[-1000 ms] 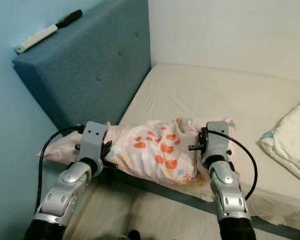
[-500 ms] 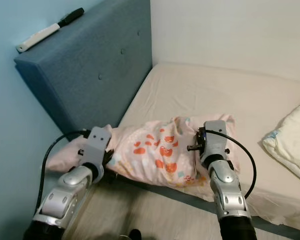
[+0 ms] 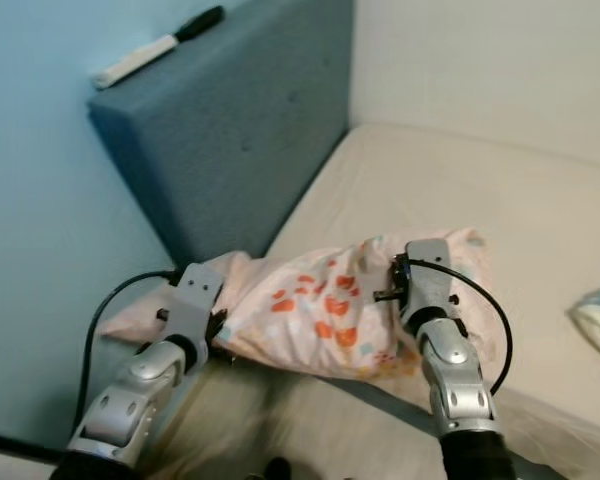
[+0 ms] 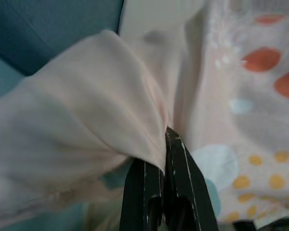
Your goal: Clean up the room
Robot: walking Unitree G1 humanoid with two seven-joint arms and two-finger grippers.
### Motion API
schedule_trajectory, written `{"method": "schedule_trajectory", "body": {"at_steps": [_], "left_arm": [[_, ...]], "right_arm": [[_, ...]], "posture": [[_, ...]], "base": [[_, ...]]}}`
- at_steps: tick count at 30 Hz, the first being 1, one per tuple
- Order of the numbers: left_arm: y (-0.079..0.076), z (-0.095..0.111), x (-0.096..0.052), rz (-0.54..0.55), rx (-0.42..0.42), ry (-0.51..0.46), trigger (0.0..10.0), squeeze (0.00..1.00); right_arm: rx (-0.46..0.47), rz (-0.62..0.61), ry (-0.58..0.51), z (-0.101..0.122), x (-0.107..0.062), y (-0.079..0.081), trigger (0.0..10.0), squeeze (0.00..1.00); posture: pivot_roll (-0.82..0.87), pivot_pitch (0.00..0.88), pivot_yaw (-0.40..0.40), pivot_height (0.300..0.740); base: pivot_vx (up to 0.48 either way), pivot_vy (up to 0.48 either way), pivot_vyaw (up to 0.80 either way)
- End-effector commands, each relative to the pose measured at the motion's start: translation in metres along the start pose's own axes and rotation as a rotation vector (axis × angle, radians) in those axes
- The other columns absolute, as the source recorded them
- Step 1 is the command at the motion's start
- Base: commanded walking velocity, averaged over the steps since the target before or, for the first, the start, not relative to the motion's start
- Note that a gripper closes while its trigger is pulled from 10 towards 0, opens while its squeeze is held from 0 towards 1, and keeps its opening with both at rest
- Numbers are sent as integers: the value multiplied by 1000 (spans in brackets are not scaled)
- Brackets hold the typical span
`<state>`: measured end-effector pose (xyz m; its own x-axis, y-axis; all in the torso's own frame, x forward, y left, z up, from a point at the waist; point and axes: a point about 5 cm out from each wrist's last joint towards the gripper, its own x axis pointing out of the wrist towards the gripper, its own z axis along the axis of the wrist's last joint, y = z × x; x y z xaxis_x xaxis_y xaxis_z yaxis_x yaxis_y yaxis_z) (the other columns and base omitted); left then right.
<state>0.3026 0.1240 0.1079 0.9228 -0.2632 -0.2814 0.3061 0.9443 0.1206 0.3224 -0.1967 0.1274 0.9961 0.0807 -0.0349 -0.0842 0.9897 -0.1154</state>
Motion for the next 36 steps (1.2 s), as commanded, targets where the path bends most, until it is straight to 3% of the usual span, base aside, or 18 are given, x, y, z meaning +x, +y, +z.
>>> {"method": "schedule_trajectory", "body": {"at_steps": [1,9,22,36], "left_arm": [[0,7,-2,-6,-4,-46,10000,0],[-4,8,-1,-21,6,-29,10000,0],[-3,10,1,7,-24,-19,10000,0],[0,11,2,30,-59,1,10000,0]], "right_arm": [[12,39,-26,4,2,11,10000,0],[60,-14,-28,3,1,2,10000,0],[65,0,-31,1,-1,9,10000,0],[74,11,-27,0,-1,13,10000,0]], "posture": [[-28,197,17,740],[-29,191,20,740],[-30,176,23,740],[-31,180,23,740]], "base": [[0,0,800],[0,0,257],[0,0,0],[0,-448,0]]}}
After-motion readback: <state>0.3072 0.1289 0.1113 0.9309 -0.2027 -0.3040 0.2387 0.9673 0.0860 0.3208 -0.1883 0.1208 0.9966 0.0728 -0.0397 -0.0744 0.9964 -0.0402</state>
